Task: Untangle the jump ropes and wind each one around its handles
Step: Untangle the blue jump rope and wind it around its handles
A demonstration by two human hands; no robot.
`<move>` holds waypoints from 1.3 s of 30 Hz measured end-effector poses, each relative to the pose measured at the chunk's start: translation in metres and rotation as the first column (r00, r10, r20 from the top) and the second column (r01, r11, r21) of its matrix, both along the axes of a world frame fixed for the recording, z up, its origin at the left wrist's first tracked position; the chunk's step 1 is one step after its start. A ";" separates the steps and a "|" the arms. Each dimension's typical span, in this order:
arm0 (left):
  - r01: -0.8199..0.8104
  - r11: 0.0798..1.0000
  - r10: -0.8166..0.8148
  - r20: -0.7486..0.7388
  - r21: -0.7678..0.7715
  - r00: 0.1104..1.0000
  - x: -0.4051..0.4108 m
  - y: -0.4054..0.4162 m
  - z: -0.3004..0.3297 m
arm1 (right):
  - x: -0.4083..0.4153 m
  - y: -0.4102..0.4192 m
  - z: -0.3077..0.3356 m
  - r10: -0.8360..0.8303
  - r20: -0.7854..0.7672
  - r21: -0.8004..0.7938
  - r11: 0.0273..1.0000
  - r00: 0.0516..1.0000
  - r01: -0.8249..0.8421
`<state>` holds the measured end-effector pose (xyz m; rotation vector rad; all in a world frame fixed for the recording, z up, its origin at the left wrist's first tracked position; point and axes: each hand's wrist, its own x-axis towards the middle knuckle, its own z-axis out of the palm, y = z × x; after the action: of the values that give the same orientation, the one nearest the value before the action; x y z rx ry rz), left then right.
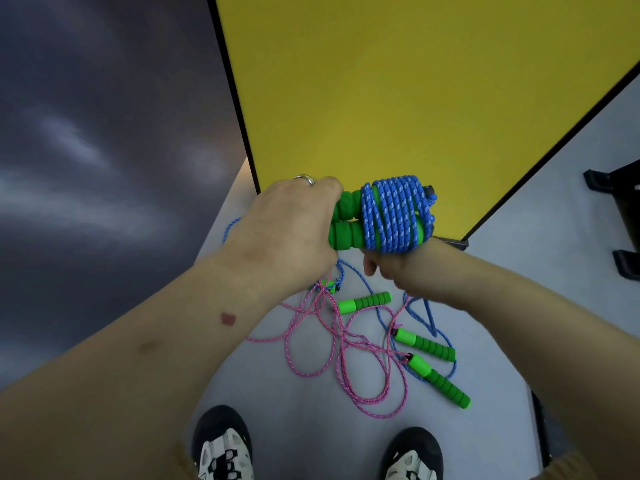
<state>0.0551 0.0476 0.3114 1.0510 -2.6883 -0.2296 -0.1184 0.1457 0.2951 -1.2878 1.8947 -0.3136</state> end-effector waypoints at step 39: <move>0.064 0.982 -0.052 -0.073 0.175 0.996 0.000 0.009 0.011 | -0.034 -0.022 -0.016 -0.281 0.252 -0.085 0.947 0.926 0.311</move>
<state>0.0552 0.0568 0.3222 0.9937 -2.6780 -0.5150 -0.1527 0.1241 0.2795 -0.9863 1.8831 -0.7206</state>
